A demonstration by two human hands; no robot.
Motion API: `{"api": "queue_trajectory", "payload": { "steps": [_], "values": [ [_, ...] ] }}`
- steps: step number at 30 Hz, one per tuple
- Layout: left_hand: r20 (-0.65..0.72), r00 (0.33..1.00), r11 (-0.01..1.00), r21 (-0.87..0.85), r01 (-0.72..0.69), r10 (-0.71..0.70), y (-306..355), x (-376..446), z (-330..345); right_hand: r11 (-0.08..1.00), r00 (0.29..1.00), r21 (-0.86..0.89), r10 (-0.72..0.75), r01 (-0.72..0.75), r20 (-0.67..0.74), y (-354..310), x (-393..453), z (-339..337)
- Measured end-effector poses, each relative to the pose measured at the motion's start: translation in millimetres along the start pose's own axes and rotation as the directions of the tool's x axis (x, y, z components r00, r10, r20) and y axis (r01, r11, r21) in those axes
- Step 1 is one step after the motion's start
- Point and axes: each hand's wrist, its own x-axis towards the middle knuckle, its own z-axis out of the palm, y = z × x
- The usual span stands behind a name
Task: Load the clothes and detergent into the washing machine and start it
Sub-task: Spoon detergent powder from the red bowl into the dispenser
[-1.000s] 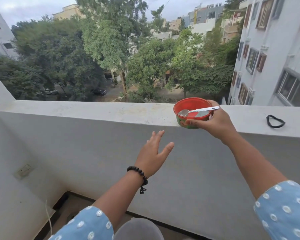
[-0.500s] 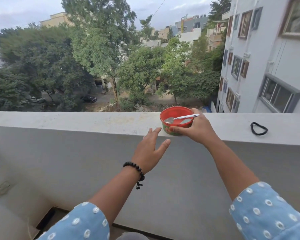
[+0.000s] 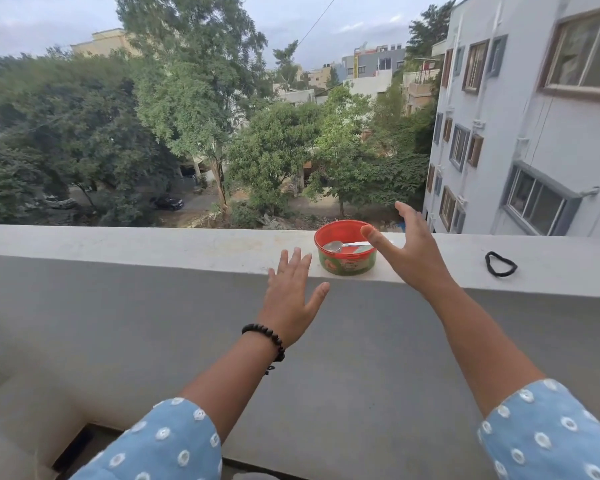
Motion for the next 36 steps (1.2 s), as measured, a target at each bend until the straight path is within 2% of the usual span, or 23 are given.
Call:
{"api": "queue_trajectory", "payload": {
  "steps": [3, 6, 13, 20, 26, 31, 36],
  "values": [
    [-0.035, 0.999, 0.995, 0.097, 0.010, -0.007, -1, -2, 2, 0.966, 0.989, -0.212, -0.150, 0.145, -0.005, -8, -3, 4],
    [-0.085, 0.996, 0.987, 0.161, 0.023, -0.009, -4, -7, 1, 0.867, 0.951, -0.402, -0.308, 0.293, 0.029, -16, -9, 14],
    [-0.193, 0.981, 0.965, 0.247, 0.083, -0.035, -30, -32, -16, 0.665, 0.862, -0.590, -0.496, 0.458, 0.110, -38, -29, 53],
    [-0.213, 0.965, 0.917, 0.334, 0.217, -0.151, -71, -69, -18, 0.544, 0.775, -0.594, -0.586, 0.592, 0.235, -47, -55, 106],
    [-0.233, 0.949, 0.863, 0.412, 0.292, -0.210, -114, -105, 3, 0.494, 0.727, -0.553, -0.583, 0.671, 0.362, -34, -79, 151],
    [-0.257, 0.928, 0.837, 0.415, 0.357, -0.268, -138, -144, 26, 0.492, 0.712, -0.519, -0.550, 0.699, 0.437, -17, -107, 186],
    [-0.220, 0.913, 0.803, 0.434, 0.408, -0.344, -160, -182, 46, 0.552, 0.709, -0.446, -0.517, 0.705, 0.480, -9, -141, 217]
  ]
}}
